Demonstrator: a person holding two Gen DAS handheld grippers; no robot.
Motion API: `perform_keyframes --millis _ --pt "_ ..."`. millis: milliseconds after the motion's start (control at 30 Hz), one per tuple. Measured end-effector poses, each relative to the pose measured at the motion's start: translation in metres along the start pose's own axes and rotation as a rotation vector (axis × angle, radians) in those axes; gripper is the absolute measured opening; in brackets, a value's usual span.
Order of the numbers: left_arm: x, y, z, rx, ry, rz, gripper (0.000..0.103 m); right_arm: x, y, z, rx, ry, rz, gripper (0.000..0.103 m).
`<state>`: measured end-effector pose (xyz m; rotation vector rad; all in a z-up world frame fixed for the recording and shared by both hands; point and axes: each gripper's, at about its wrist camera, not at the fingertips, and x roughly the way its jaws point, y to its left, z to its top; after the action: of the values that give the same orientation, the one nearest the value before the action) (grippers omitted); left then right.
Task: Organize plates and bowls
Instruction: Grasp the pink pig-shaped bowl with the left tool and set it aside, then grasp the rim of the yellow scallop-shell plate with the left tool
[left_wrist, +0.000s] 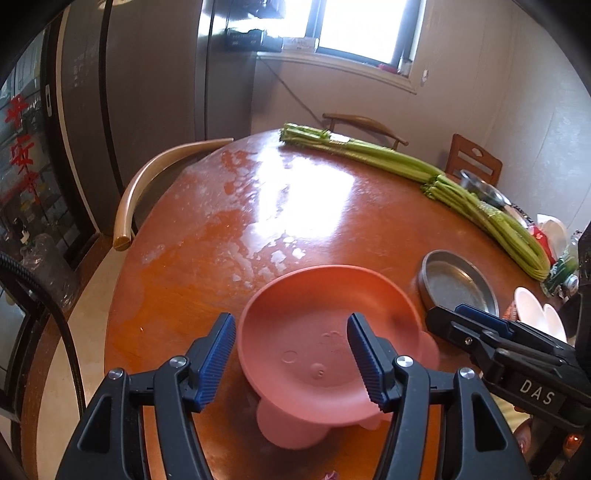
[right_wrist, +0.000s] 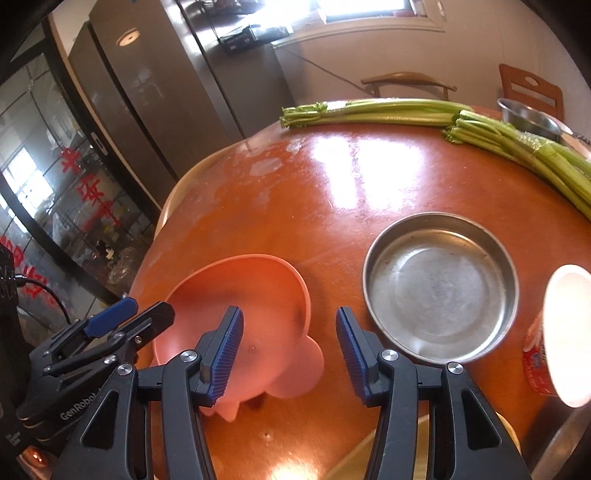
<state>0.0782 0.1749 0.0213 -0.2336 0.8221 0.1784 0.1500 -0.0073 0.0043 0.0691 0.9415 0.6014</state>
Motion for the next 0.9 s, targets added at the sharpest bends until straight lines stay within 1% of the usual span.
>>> perform_keyframes --millis 133,233,367,467,600,700,800,900 --pt "-0.013 -0.011 -0.005 0.017 -0.011 -0.019 0.063 -0.025 -0.005 -0.005 -0.023 -0.024 0.002 0.054" --pt "-0.022 -0.025 -0.014 0.037 -0.003 -0.051 0.063 -0.042 -0.012 -0.012 -0.055 -0.033 -0.013 0.054" --pt "-0.030 -0.044 -0.028 0.074 0.011 -0.093 0.063 -0.060 -0.029 -0.026 -0.082 -0.020 -0.059 0.055" --pt "-0.033 -0.058 -0.040 0.104 0.030 -0.120 0.063 -0.071 -0.044 -0.034 -0.076 -0.026 -0.101 0.055" --pt "-0.030 -0.077 -0.057 0.132 0.076 -0.152 0.063 -0.079 -0.061 -0.042 -0.083 -0.027 -0.141 0.055" --pt "-0.026 -0.095 -0.072 0.173 0.118 -0.173 0.063 -0.082 -0.067 -0.047 -0.110 -0.017 -0.170 0.055" --pt "-0.020 -0.107 -0.081 0.197 0.147 -0.176 0.063 -0.079 -0.073 -0.054 -0.137 0.013 -0.191 0.055" --pt "-0.014 -0.116 -0.089 0.217 0.175 -0.179 0.063 -0.073 -0.082 -0.059 -0.126 0.046 -0.195 0.055"
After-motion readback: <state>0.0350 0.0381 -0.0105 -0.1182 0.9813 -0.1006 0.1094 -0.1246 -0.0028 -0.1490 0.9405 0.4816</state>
